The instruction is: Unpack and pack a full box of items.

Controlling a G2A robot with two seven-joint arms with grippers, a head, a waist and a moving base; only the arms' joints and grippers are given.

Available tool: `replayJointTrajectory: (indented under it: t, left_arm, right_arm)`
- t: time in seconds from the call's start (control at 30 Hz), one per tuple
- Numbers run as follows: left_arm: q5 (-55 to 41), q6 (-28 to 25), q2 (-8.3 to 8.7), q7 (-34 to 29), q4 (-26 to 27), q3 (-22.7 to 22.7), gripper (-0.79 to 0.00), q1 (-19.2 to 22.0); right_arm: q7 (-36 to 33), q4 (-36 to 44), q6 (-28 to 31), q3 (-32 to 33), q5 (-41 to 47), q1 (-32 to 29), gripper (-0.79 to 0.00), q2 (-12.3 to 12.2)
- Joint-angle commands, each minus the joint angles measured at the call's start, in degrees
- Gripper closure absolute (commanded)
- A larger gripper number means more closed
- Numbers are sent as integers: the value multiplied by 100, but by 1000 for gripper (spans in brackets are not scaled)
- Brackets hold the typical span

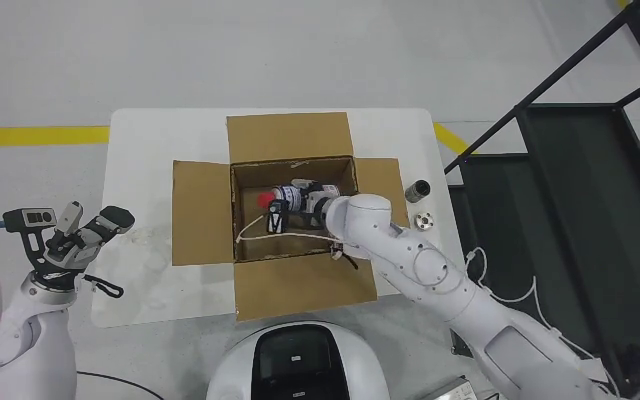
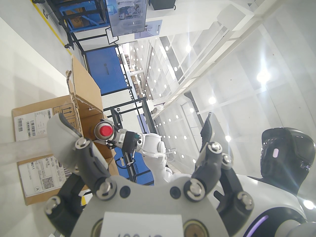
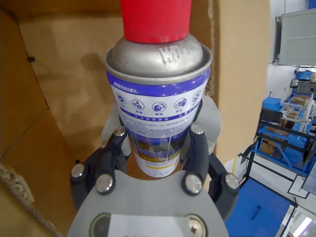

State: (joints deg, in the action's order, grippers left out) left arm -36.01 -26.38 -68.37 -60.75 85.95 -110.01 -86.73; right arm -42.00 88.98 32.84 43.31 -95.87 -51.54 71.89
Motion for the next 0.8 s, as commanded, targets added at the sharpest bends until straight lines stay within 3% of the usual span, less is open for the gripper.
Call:
replayJointTrajectory:
  t: [0.0,0.03,0.1,0.13,0.4,0.6,0.77]
  left_arm:
    - [0,0,0,0,0,0,-785,0]
    - [0,0,0,0,0,0,-785,0]
    - [0,0,0,0,0,0,-785,0]
    - [0,0,0,0,0,0,-785,0]
    - [0,0,0,0,0,0,-785,0]
    - [0,0,0,0,0,0,-785,0]
    - [0,0,0,0,0,0,-785,0]
  right_arm:
    - [-343,-194,55,-115,168,134,-105,73]
    - [-552,-318,108,-183,292,209,-148,122]
    - [-733,-440,134,-239,420,294,-388,173]
    - [-834,-519,137,-272,502,340,-785,207]
    - [-674,-541,135,-119,854,305,-785,245]
    - [292,92,614,536,1742,-272,-785,71]
    - [1287,785,915,1447,2288,-964,-785,-149]
